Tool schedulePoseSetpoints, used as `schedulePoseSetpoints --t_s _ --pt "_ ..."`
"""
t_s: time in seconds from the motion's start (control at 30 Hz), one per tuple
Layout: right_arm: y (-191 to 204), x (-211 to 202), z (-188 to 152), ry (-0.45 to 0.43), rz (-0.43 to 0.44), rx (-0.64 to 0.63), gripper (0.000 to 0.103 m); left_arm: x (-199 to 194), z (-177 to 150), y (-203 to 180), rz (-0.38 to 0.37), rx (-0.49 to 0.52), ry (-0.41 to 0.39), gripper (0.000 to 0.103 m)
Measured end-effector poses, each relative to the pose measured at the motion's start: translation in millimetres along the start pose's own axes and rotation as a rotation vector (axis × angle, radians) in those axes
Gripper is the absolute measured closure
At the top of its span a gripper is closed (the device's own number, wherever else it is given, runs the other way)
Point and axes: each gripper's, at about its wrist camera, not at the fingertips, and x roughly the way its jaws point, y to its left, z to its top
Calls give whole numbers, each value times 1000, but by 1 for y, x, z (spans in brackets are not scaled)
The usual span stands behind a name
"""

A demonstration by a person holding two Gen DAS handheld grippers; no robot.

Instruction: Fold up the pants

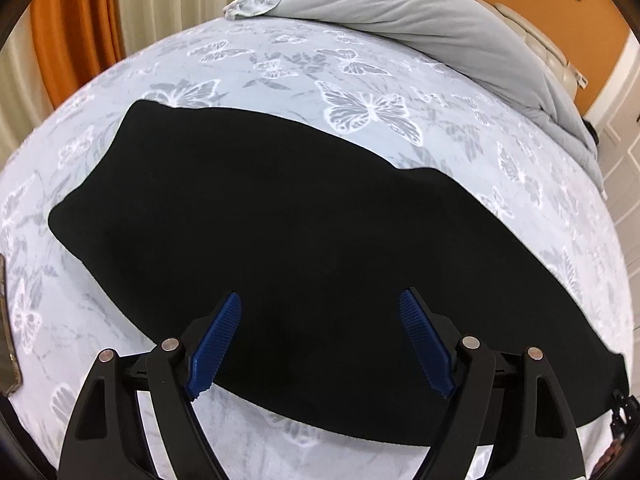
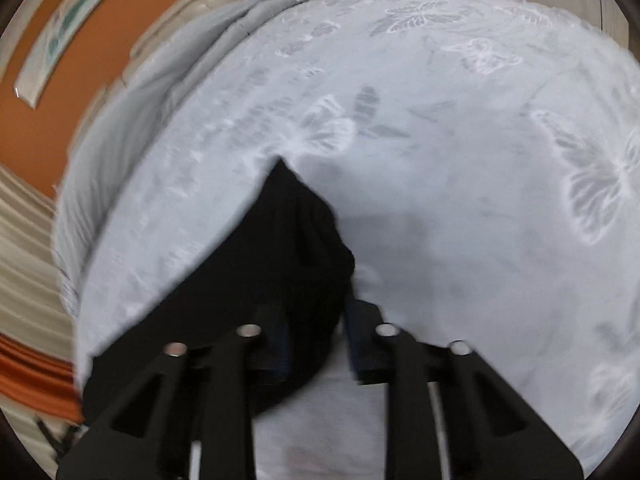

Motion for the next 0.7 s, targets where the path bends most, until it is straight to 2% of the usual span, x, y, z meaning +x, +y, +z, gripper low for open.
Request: schedulePoseSetpoints --t_s 0.07,0.17,0.23,0.33,0.43,0.53,0.7 --pt "34 -18 1 -64 98 -35 85 -1 2 5 -5 -18 -1 24" --pt "101 -41 -13 -105 261 -135 85 -4 5 13 -11 -45 -1 24" --pt "161 -51 -36 -90 358 -262 85 -7 7 19 -16 -63 -4 24" --pt "233 -50 -82 -31 451 -437 85 -12 6 26 -25 -84 -3 24" --pt "286 -30 -129 53 480 -564 85 -18 4 35 -37 -93 2 24" --pt "326 10 -185 161 453 -689 85 -24 4 45 -37 -99 -2 24" --pt "334 78 -262 338 321 -858 84 -28 7 73 -38 -137 3 24"
